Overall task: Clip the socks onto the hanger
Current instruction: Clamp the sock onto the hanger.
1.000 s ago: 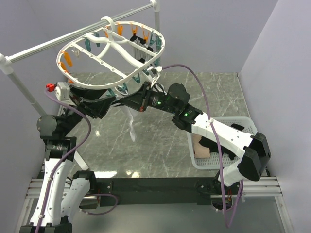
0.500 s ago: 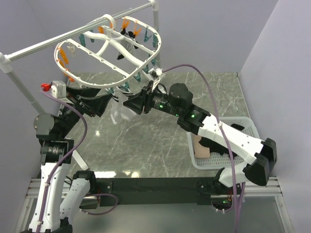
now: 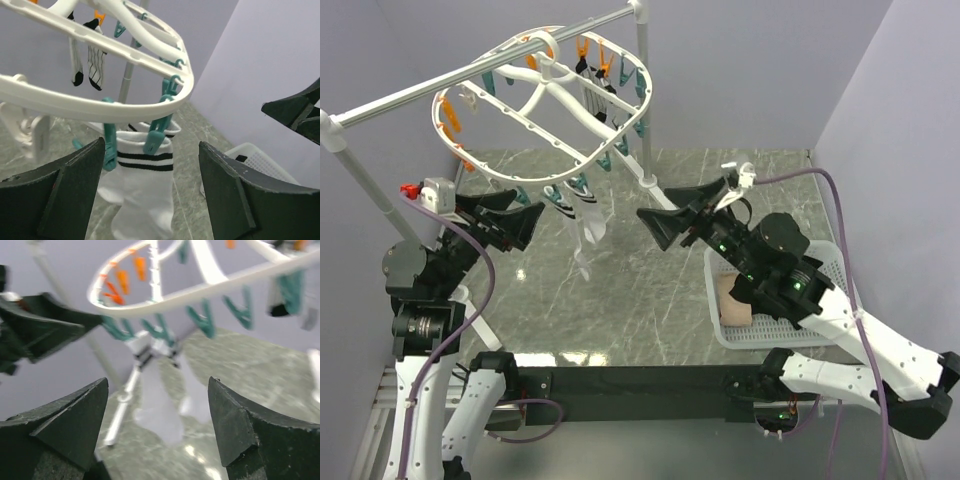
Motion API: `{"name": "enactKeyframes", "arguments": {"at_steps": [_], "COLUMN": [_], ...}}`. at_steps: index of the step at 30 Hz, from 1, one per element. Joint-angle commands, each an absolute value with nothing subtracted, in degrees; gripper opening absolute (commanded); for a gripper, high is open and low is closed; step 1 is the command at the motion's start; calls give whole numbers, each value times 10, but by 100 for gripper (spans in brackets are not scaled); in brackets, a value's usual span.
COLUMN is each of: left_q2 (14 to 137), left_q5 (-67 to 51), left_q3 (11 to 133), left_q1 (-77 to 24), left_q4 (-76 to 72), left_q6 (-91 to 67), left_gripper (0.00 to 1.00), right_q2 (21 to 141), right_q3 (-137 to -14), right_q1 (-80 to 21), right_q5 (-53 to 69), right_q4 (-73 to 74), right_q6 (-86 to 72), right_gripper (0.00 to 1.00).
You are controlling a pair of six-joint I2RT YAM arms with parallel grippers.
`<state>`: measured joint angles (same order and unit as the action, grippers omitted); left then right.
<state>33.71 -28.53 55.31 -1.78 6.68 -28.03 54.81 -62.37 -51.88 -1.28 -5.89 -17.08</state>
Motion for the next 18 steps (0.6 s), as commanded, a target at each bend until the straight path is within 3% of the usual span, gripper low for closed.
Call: {"name": "enactKeyframes", "arguments": {"at_steps": [1,4,7,18], "left_q2": [331,324,314,265], "left_q5": [-265,-244,-222,-259], "left_q3": [555,538,518,410], "left_q1": [-19,-19,-19,-19], "left_q4": [109,132,147,94], "left_q6": [-242,-236,-238,-271], "left_gripper": [81,81,81,82], "right_q2": [510,486,460,383], "right_q3": [-592,-584,-560,-413], "right_q1": [-522,-522,-523,-523], "right_q5": [-107,-149,-189,-212], "right_q4": [-31,22,52,-14], "right_q6": [-130,-115,-107,-124], "right_gripper": [87,88,95,97]}}
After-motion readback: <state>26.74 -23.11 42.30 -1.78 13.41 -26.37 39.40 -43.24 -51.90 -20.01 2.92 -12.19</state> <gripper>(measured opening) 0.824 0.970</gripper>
